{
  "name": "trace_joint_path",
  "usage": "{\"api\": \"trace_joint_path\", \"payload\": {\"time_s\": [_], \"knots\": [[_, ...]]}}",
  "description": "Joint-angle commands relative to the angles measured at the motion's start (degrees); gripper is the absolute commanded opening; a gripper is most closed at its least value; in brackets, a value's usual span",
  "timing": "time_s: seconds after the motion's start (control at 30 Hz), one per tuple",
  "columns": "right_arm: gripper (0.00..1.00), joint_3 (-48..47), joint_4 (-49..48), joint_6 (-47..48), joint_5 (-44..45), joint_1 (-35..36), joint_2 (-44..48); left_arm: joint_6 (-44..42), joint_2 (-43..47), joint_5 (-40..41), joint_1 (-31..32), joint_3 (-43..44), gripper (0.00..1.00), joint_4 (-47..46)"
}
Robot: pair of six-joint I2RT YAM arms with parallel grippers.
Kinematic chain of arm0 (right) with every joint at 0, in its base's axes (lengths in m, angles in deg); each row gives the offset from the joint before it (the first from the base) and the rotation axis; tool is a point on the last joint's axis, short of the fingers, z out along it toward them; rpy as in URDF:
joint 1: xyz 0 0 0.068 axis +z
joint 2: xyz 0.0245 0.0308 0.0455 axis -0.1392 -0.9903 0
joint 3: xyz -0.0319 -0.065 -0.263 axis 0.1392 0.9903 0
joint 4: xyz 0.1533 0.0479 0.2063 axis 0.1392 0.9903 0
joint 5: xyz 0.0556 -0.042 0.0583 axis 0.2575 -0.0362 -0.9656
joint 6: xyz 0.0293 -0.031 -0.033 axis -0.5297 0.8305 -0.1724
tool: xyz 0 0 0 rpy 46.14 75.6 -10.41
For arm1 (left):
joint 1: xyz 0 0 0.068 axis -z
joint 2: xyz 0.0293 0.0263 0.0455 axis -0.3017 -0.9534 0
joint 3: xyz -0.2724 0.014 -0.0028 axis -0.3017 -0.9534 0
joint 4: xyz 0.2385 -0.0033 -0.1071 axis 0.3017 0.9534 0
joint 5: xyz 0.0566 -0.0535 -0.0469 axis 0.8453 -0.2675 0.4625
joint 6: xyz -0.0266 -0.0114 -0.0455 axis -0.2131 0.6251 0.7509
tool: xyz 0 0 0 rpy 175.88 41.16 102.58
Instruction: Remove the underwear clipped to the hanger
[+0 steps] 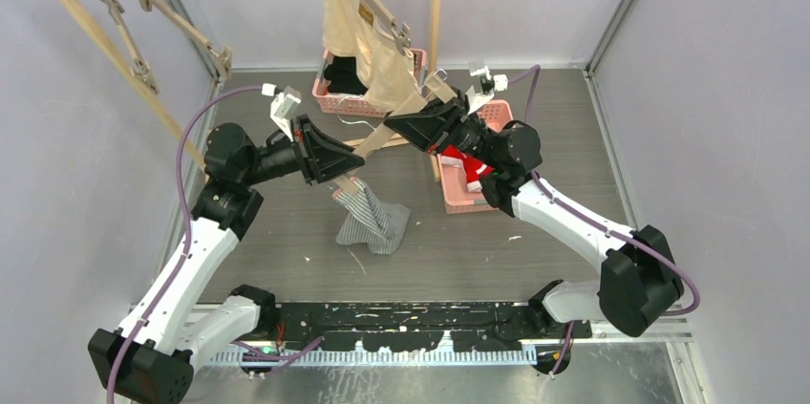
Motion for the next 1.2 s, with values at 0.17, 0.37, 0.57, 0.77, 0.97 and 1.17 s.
{"api": "trace_joint_path", "payload": {"time_s": [0.17, 0.37, 0.57, 0.77, 0.97, 1.17], "knots": [[0.01, -0.7, 1.35, 7.46, 1.41, 0.19, 5.23, -3.63, 3.47, 5.64, 0.31, -0.52, 0.59, 4.08], [0.01, 0.32, 1.79, 8.0, 2.21, 0.19, 7.0, -4.61, 4.63, 5.93, 0.29, -2.05, 0.59, 4.18], [0.01, 0.54, 0.86, 6.6, 1.1, 0.18, 7.69, -3.07, 3.71, 4.89, 0.29, -3.77, 0.61, 2.08], [0.01, 0.91, 0.94, 6.26, 0.67, 0.14, 8.6, -3.37, 3.6, 5.41, 0.22, -4.03, 0.64, 1.46], [0.01, 1.31, 1.59, 7.32, 1.99, 0.19, 8.86, -2.84, 2.58, 2.24, 0.24, -3.75, 0.34, 0.58], [0.01, 0.93, 1.33, 7.29, 2.37, 0.18, 8.19, -2.57, 2.08, 0.68, 0.22, -4.2, 0.02, -1.53]]}}
